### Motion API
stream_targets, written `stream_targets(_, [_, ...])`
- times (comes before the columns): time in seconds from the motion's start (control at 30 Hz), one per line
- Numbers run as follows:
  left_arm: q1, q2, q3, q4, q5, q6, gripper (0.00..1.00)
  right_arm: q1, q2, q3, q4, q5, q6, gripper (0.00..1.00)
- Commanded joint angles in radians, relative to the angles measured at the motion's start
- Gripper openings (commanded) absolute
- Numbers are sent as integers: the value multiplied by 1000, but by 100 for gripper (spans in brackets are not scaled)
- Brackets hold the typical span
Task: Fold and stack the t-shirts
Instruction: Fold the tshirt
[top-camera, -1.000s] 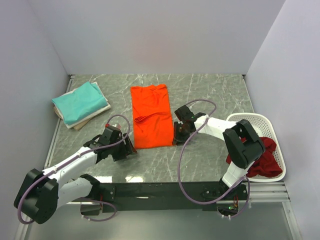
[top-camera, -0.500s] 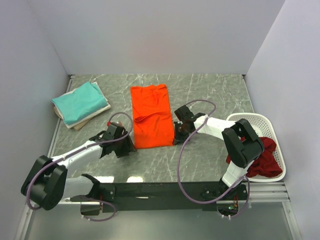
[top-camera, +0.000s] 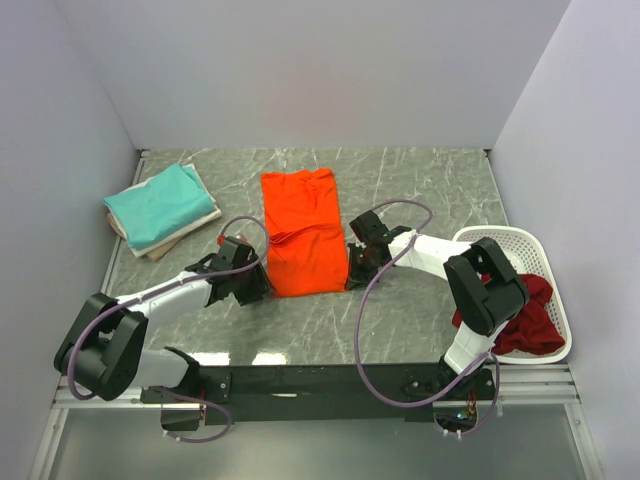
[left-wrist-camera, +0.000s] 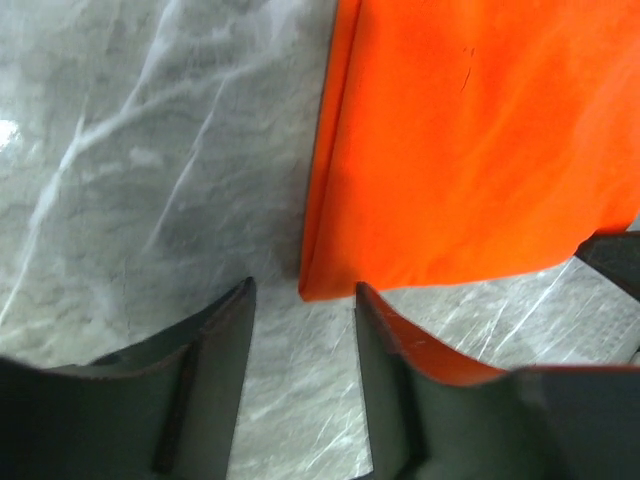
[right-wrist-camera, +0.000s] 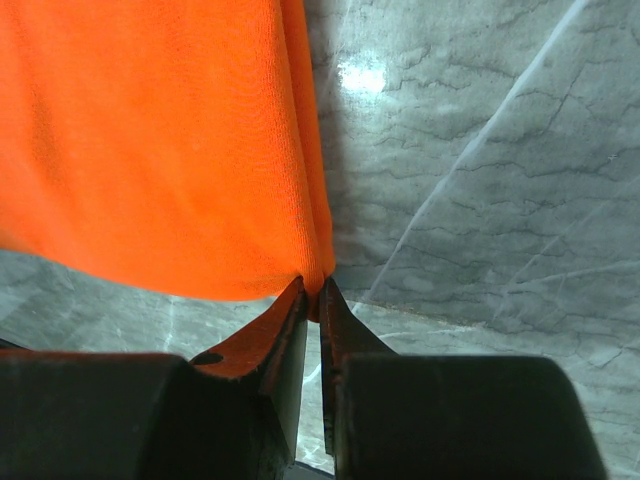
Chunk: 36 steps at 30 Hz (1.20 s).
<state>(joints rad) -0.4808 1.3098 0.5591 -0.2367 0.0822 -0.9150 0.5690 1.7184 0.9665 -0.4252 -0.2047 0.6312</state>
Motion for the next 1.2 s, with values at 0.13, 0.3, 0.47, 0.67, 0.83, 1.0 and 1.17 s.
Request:
stream_targets(0.13, [4, 92, 22, 22, -3, 7, 43, -1, 43, -8, -3, 27, -13, 15])
stream_targets(0.3, [4, 138, 25, 22, 5, 13, 28, -1, 43, -8, -3, 27, -13, 14])
stream_targets(0.47, [2, 148, 19, -6, 16, 13, 21, -1, 41, -8, -3, 28, -13, 14])
stream_targets(0.67, [2, 97, -14, -36, -2, 19, 17, -1, 41, -8, -7, 28, -11, 13])
stream_targets(0.83, [2, 85, -30, -15, 30, 41, 1, -1, 46, 8, -30, 19, -15, 0])
stream_targets(1.0, [2, 14, 28, -110, -2, 67, 0, -3, -23, -2, -69, 19, -19, 0])
stream_targets(1.17, [2, -124, 108, -245, -6, 73, 0, 0, -132, 18, -168, 39, -28, 0])
